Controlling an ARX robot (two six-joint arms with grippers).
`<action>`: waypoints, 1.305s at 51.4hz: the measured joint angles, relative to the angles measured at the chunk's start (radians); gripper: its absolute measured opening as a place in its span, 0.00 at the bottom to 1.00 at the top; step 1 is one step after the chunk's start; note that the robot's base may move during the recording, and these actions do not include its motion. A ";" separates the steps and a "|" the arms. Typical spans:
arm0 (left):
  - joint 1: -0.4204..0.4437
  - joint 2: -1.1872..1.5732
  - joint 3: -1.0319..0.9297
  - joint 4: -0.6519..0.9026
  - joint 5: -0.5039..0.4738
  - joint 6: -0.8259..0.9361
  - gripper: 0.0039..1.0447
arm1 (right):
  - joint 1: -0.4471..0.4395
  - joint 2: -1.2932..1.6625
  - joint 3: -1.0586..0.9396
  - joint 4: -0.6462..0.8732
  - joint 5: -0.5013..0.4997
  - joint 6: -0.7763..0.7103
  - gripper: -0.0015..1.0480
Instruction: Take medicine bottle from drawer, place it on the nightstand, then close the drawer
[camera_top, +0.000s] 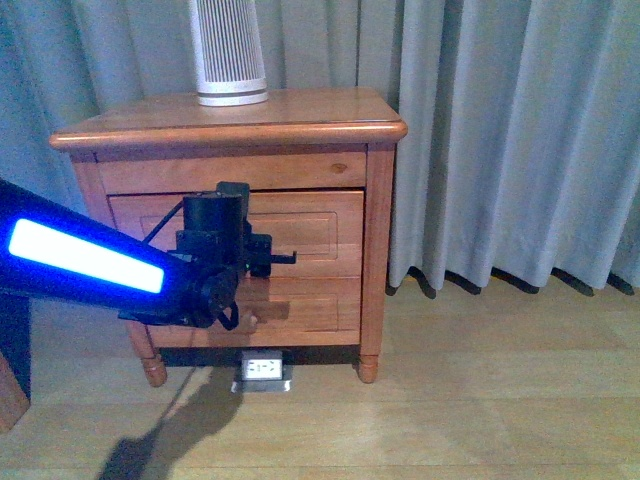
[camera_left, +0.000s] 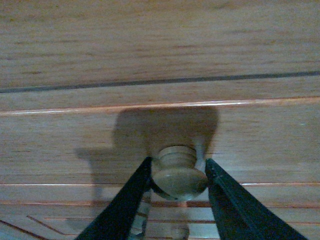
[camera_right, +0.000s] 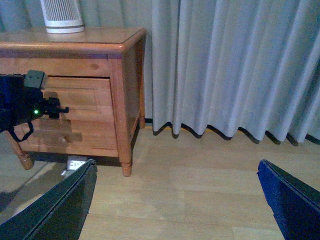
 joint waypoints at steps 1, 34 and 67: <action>0.002 0.000 -0.003 0.003 0.003 0.000 0.29 | 0.000 0.000 0.000 0.000 0.000 0.000 0.93; -0.002 -0.221 -0.525 0.322 -0.001 0.018 0.24 | 0.000 0.000 0.000 0.000 0.000 0.000 0.93; -0.068 -0.515 -1.250 0.669 -0.094 0.014 0.24 | 0.000 0.000 0.000 0.000 0.000 0.000 0.93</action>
